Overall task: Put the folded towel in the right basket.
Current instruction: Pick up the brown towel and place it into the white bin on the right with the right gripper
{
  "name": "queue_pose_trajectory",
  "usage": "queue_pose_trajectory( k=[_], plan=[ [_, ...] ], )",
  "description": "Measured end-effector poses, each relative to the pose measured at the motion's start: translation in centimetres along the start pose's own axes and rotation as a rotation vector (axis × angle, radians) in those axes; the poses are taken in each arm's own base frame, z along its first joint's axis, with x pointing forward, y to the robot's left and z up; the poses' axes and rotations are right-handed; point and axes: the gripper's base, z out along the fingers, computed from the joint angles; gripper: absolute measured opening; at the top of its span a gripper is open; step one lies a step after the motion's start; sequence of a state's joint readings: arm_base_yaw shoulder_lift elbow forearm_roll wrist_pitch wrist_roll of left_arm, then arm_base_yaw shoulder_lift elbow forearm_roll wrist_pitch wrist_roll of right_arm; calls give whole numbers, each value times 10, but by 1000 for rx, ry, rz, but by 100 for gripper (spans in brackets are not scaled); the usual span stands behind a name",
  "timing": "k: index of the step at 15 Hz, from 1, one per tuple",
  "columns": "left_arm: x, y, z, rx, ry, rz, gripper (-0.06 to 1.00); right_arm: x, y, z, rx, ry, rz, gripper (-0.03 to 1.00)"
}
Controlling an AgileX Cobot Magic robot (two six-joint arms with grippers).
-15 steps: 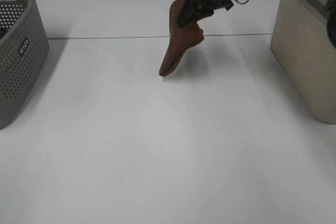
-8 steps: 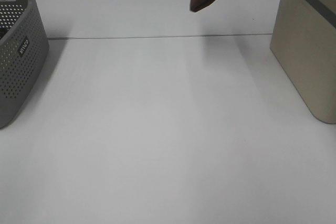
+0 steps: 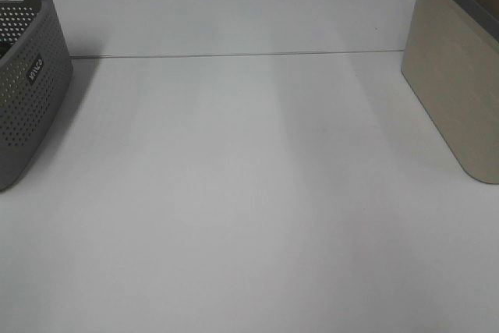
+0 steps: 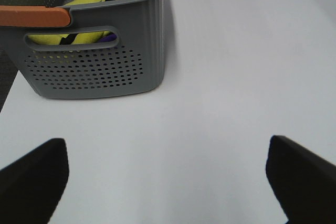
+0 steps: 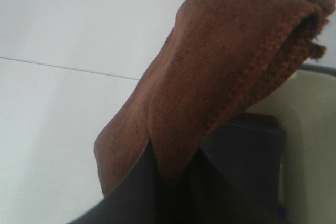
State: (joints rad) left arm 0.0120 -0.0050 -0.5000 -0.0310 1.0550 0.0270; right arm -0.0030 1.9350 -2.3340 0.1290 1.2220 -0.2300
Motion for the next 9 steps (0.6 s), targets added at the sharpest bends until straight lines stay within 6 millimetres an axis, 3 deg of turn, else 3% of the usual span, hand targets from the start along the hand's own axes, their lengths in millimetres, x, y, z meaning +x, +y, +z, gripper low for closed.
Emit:
queue_pose_trajectory(
  k=[4,9],
  plan=[
    [0,0,0,0,0,0,97,42,-62,14,82,147,134,8],
    [0,0,0,0,0,0,97,83,-76,59,9,309,210,8]
  ],
)
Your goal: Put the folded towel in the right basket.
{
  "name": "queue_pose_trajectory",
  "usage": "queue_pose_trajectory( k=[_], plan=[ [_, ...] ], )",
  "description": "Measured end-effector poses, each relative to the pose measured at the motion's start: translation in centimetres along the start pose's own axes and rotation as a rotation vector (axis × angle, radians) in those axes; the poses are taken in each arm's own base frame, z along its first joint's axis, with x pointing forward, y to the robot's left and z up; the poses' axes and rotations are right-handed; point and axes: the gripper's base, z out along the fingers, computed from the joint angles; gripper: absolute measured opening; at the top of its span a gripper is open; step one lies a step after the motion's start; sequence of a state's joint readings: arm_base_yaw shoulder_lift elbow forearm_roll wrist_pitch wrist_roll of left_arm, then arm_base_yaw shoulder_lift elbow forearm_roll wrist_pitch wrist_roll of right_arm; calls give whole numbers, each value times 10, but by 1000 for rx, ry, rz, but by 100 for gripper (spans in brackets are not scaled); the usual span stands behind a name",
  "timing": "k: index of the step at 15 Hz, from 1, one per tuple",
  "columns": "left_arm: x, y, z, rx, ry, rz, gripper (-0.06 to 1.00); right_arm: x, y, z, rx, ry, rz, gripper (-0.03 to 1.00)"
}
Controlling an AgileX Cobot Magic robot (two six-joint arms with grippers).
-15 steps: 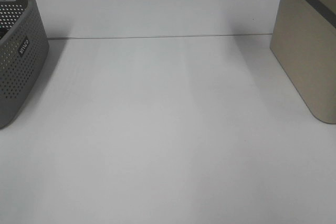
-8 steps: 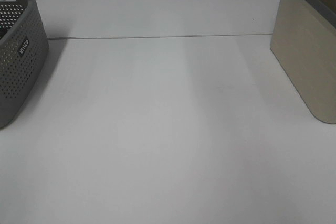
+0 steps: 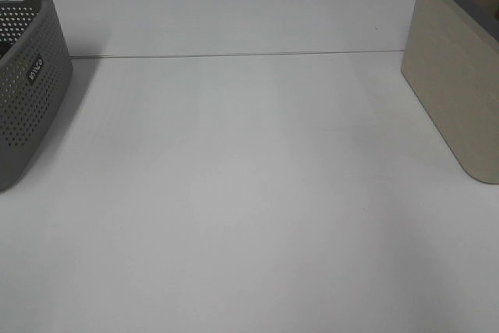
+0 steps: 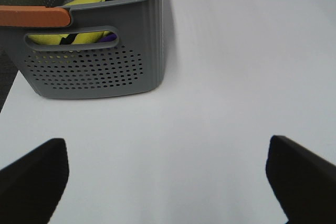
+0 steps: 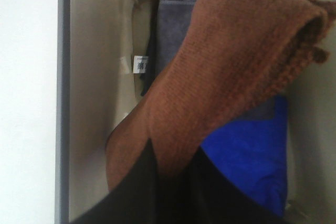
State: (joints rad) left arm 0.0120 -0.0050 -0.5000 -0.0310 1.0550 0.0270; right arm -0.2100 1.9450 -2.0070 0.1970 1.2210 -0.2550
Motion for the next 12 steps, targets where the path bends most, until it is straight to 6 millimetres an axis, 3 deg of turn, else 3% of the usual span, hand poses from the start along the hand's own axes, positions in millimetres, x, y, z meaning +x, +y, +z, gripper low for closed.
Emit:
queue_pose_trajectory(
  k=[3,4,6,7,8,10,12],
  plan=[
    [0,0,0,0,0,0,97,7,-4,38,-32,87,21,11],
    [0,0,0,0,0,0,97,8,-6,45,-35,102,26,17],
    [0,0,0,0,0,0,97,10,-8,53,-27,122,56,44],
    [0,0,0,0,0,0,97,10,-10,53,-3,127,71,59],
    [0,0,0,0,0,0,97,11,-13,53,32,134,81,67],
    [0,0,0,0,0,0,97,11,-15,51,64,134,94,72],
    [0,0,0,0,0,0,97,6,-2,25,-26,61,143,73]
  ],
)
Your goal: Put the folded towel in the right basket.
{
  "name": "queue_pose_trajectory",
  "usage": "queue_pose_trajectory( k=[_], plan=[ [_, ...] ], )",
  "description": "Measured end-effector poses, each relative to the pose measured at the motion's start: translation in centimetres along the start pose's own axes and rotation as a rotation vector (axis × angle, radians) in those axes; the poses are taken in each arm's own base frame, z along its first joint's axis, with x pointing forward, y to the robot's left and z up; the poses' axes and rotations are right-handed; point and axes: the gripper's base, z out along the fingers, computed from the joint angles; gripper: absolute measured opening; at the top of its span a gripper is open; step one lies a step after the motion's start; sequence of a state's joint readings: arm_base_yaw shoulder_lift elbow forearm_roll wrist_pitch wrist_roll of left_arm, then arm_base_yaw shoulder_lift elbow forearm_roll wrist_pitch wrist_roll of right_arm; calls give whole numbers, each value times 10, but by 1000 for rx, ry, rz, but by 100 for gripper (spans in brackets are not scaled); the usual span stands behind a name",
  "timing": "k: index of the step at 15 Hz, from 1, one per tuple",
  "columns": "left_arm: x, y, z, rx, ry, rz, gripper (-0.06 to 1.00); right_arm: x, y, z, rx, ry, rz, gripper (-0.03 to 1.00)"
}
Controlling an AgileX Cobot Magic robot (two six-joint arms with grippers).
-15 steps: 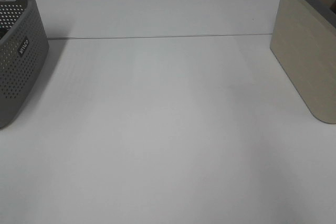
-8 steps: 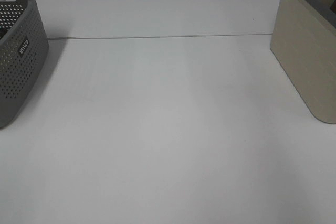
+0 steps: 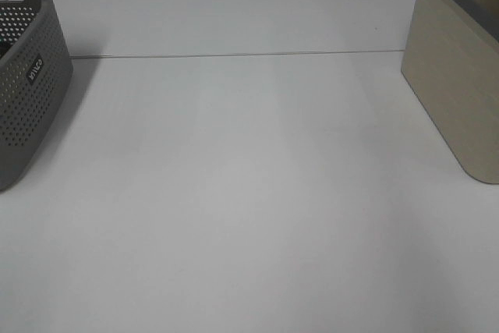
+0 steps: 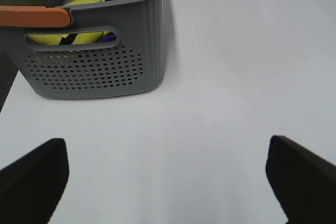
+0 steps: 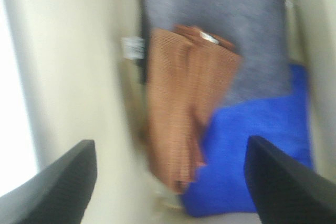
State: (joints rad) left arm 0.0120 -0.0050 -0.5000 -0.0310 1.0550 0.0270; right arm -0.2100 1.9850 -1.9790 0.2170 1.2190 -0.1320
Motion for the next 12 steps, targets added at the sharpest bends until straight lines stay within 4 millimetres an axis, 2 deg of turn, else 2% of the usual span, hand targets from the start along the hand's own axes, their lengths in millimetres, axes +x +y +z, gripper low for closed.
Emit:
queue_pose_trajectory(
  k=[3,5,7,9,12],
  plan=[
    [0,0,0,0,0,0,97,1,25,-40,-74,-90,-20,73],
    [0,0,0,0,0,0,97,5,57,-62,-99,-131,-92,73],
    [0,0,0,0,0,0,97,18,88,-80,-108,-148,-179,73],
    [0,0,0,0,0,0,97,34,98,-89,-96,-132,-214,73],
    [0,0,0,0,0,0,97,77,94,-102,-67,-77,-221,73]
  ],
)
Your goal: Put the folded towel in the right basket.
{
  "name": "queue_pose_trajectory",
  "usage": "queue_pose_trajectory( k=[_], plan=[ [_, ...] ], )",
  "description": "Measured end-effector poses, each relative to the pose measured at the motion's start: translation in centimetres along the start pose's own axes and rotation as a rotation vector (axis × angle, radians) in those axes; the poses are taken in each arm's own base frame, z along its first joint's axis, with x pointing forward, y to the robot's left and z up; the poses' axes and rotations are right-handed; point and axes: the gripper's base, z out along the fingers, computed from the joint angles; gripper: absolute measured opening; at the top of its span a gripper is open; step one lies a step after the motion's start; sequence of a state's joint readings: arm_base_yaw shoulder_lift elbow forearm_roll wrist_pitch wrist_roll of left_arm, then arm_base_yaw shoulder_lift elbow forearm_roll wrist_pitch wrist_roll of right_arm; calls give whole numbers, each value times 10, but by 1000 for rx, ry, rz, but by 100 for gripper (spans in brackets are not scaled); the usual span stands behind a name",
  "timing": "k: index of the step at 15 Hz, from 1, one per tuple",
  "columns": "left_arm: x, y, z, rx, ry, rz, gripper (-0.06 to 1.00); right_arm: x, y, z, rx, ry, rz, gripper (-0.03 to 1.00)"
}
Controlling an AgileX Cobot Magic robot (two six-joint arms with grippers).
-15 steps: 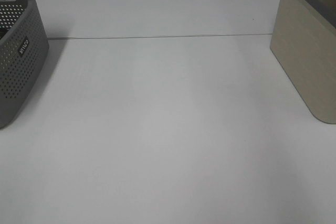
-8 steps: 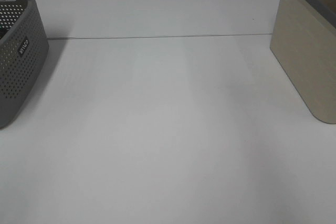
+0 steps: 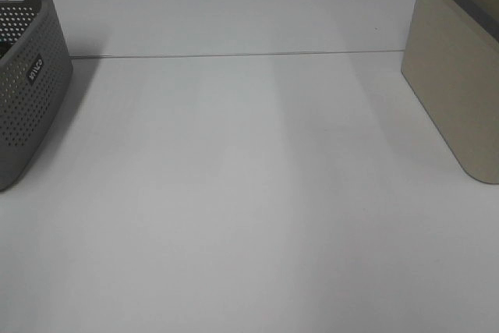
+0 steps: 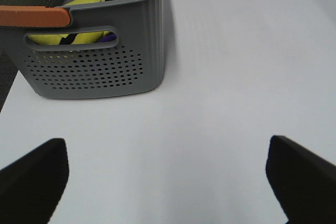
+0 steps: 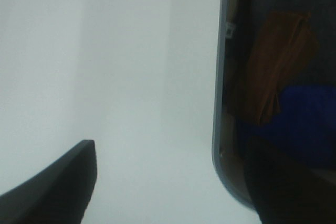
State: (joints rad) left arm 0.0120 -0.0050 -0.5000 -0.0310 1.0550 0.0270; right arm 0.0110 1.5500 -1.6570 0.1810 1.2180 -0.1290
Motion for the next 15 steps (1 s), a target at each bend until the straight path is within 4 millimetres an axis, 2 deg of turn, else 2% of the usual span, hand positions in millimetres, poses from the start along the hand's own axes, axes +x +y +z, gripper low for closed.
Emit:
queue_pose_trajectory(
  k=[1,2,5,9,10,12,14,15],
  plan=[
    [0,0,0,0,0,0,97,32,2,-5,6,48,5,73],
    [0,0,0,0,0,0,97,53,4,-11,5,69,9,73],
    [0,0,0,0,0,0,97,126,9,-10,2,169,27,73],
    [0,0,0,0,0,0,97,218,14,-16,18,201,23,73],
    [0,0,0,0,0,0,97,228,14,-16,25,197,19,73],
    [0,0,0,0,0,0,97,262,15,-23,56,135,-3,73],
    [0,0,0,0,0,0,97,284,17,-32,81,1,-26,73],
    [0,0,0,0,0,0,97,300,19,-41,95,-149,-42,73]
  ],
)
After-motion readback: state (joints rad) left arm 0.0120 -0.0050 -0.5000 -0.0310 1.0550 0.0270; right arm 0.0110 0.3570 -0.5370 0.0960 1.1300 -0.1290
